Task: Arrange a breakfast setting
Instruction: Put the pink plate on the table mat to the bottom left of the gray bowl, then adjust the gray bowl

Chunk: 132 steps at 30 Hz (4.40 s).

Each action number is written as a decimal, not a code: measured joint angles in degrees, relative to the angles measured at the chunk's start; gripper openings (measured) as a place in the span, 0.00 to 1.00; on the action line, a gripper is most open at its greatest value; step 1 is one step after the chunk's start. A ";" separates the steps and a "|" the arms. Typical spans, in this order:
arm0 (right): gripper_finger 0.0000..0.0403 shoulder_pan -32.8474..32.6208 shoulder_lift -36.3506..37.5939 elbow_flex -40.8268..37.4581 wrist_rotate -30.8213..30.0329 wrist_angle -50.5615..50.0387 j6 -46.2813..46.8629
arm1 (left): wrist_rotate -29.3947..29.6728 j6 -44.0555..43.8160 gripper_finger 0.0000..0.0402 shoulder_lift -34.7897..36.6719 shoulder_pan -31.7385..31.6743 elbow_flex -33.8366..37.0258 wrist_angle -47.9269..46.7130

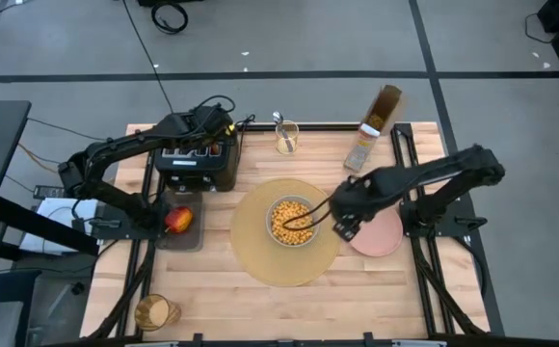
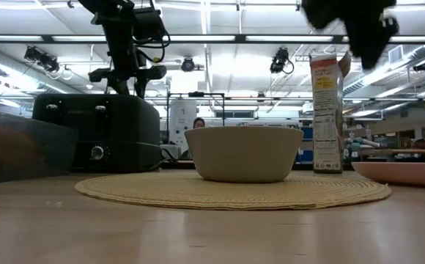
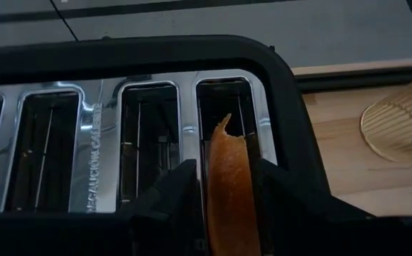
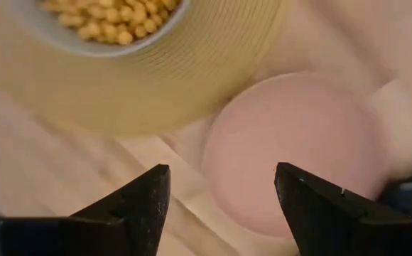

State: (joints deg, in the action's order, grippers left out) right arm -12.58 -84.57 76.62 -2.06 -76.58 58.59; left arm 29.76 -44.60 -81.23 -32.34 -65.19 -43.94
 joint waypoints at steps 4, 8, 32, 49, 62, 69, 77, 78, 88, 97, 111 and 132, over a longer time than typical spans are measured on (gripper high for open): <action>0.60 0.05 -3.94 -9.40 1.26 11.65 8.04 | -0.02 2.30 0.37 0.00 0.22 0.00 -0.03; 0.54 0.32 -8.62 -16.20 4.12 19.09 10.90 | -0.05 2.85 0.37 0.02 0.22 0.00 -0.09; 0.12 -1.05 -13.42 -22.56 2.07 25.14 13.80 | -1.53 6.32 0.37 0.28 0.37 -0.04 -0.56; 0.03 -13.46 -7.94 8.10 -3.03 4.04 -0.20 | -1.53 7.83 0.37 0.28 0.37 -0.04 -0.42; 0.03 -15.91 -12.51 8.52 -12.47 31.24 -78.66 | -1.53 7.91 0.37 0.28 0.37 -0.04 -0.46; 0.03 -14.50 -22.45 8.50 -10.28 43.30 -100.48 | -1.52 9.67 0.37 0.26 0.37 -0.04 -0.33; 0.03 -15.08 -30.78 8.46 -7.51 46.38 -112.68 | -1.53 9.97 0.37 0.26 0.37 -0.04 -0.35; 0.03 -15.10 -31.49 8.46 -7.57 47.12 -113.56 | -1.53 9.95 0.37 0.26 0.37 -0.04 -0.35; 0.04 -13.68 -37.28 8.46 -8.39 52.18 -113.45 | -1.53 9.73 0.37 0.26 0.37 -0.04 -0.35; 0.09 -12.16 -37.29 8.48 -8.86 54.28 -112.29 | -1.55 9.29 0.37 0.26 0.37 -0.04 -0.37; 0.29 -13.21 -33.33 8.46 -12.87 54.76 -105.71 | -1.55 9.29 0.37 0.24 0.38 -0.04 -0.39; 0.33 -1.31 -1.28 -17.93 -1.72 27.79 -63.04 | -1.60 9.33 0.37 0.24 0.38 -0.04 -0.15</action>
State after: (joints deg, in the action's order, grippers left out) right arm -13.89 -85.85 58.70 -3.77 -48.79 -4.45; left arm 28.16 -35.27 -80.99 -31.96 -65.23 -44.10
